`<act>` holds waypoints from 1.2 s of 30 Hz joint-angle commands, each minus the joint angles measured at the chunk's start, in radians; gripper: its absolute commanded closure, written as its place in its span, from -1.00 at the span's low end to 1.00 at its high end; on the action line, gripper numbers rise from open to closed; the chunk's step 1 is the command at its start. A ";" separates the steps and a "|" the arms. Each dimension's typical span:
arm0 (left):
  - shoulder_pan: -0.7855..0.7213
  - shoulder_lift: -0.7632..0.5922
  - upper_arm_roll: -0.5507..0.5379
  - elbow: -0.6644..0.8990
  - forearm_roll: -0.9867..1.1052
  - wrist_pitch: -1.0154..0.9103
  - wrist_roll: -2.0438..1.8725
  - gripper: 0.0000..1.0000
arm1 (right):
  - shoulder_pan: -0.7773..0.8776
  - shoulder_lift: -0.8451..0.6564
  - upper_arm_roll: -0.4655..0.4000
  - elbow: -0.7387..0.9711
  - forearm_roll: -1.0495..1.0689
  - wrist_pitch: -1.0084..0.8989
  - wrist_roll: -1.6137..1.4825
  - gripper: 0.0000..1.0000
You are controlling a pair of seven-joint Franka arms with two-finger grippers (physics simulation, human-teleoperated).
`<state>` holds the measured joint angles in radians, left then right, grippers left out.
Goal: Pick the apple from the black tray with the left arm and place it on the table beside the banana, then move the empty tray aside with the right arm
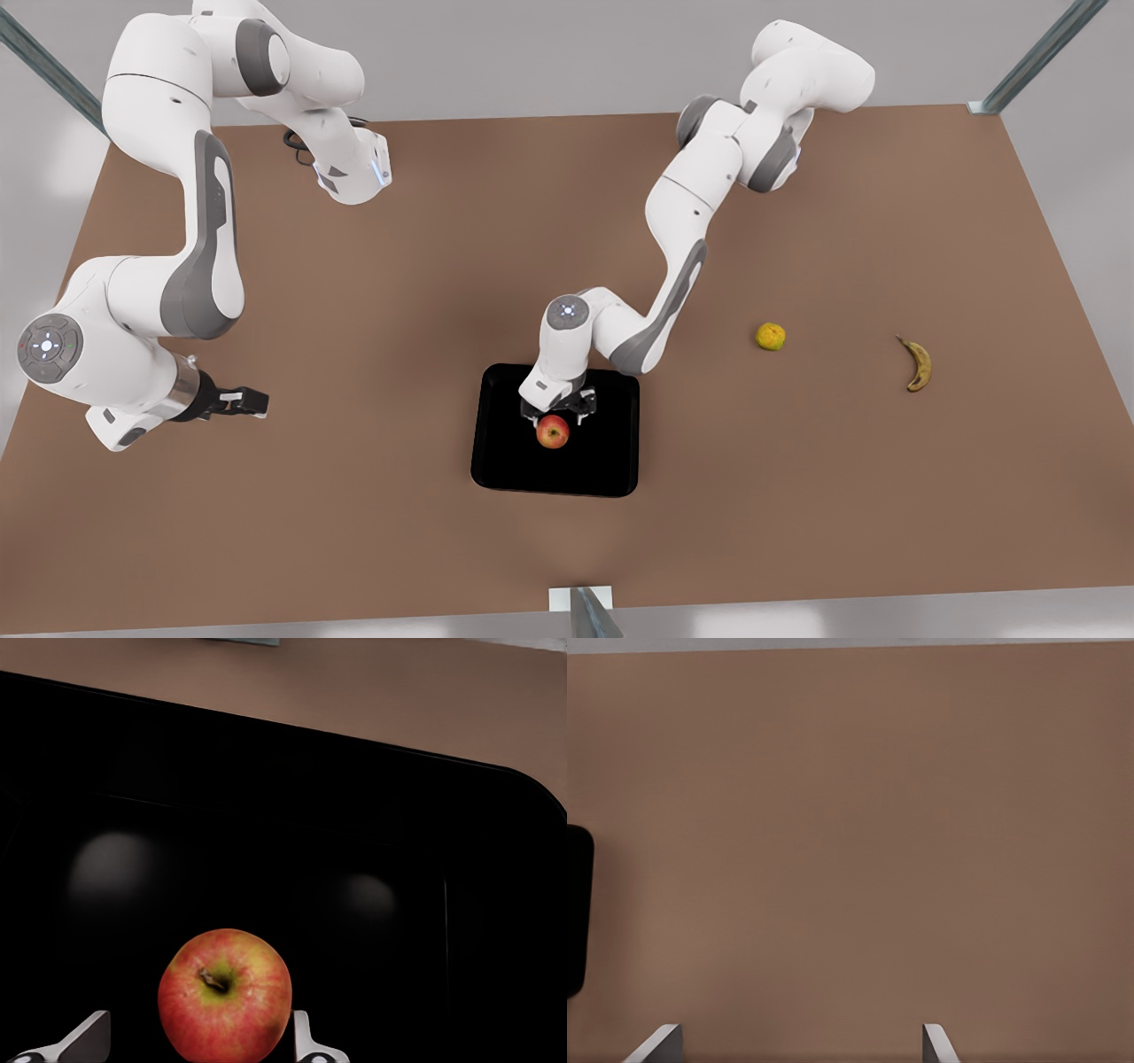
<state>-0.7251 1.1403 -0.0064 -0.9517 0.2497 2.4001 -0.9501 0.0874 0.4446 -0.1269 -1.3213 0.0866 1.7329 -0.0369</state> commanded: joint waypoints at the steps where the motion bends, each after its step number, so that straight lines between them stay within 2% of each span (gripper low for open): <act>1: 0.000 0.006 0.000 0.001 0.003 0.073 -0.154 -1.00 | 0.000 -0.001 0.000 0.001 0.001 -0.001 0.003 -1.00; 5: -0.007 0.027 0.017 0.001 0.005 0.097 -0.151 -1.00 | 0.000 -0.001 0.000 0.001 0.001 -0.001 0.003 -1.00; 8: -0.007 0.029 0.017 -0.005 0.094 0.086 -0.150 -1.00 | 0.000 -0.001 0.000 0.001 0.001 -0.001 0.003 -1.00; 16: -0.005 0.065 0.022 -0.004 0.094 0.119 -0.161 -1.00 | -0.001 -0.001 -0.002 0.001 0.001 -0.001 0.003 -1.00; 17: -0.005 0.065 0.025 -0.004 0.094 0.117 -0.162 -0.92 | -0.001 -0.001 0.000 0.001 0.001 -0.001 0.003 -1.00; 18: -0.005 0.065 0.025 -0.004 0.092 0.117 -0.164 -0.33 | 0.000 -0.001 0.000 0.001 0.001 -0.001 0.003 -1.00; 21: -0.007 0.047 0.023 -0.006 0.065 0.106 -0.164 -0.39 | -0.001 -0.001 0.000 0.001 0.001 -0.001 0.003 -1.00; 24: -0.005 -0.180 0.022 -0.159 0.017 -0.079 -0.159 -0.40 | -0.001 -0.001 0.000 0.001 0.001 -0.001 0.002 -1.00; 26: 0.035 -0.405 0.017 -0.401 -0.016 -0.099 -0.096 -0.40 | 0.000 -0.001 0.000 0.001 0.001 -0.001 0.003 -1.00; 28: 0.183 -0.717 0.019 -0.729 -0.236 -0.098 0.307 -0.41 | 0.002 -0.001 0.004 0.002 0.002 -0.001 0.000 -1.00; 30: 0.299 -0.906 0.032 -1.009 -0.273 -0.095 0.599 -0.42 | 0.120 -0.001 0.072 0.071 -0.004 -0.085 0.005 -1.00; 31: 0.349 -0.921 0.062 -1.072 -0.273 -0.087 0.740 -0.42 | 0.199 -0.001 0.070 0.132 -0.001 -0.182 0.090 -1.00; 32: 0.437 -0.884 0.068 -1.081 -0.276 -0.085 0.882 -0.42 | 0.288 -0.003 0.069 0.149 -0.002 -0.197 0.227 -1.00; 34: 0.541 -0.736 0.068 -1.047 -0.308 -0.039 1.111 -0.42 | 0.368 -0.001 0.066 0.148 -0.002 -0.216 0.316 -1.00; 35: 0.562 -0.648 0.069 -0.992 -0.303 -0.038 1.162 -0.51 | 0.373 -0.003 0.064 0.149 0.010 -0.219 0.350 -1.00; 36: 0.579 -0.620 0.071 -0.964 -0.296 -0.039 1.186 -1.00 | 0.380 -0.001 0.098 0.148 0.068 -0.201 0.442 -1.00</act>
<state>-0.1600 0.4834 0.0631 -1.9387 -0.0215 2.3524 -0.6552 0.4578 0.4446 -0.0406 -1.1787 0.1231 1.5996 0.0573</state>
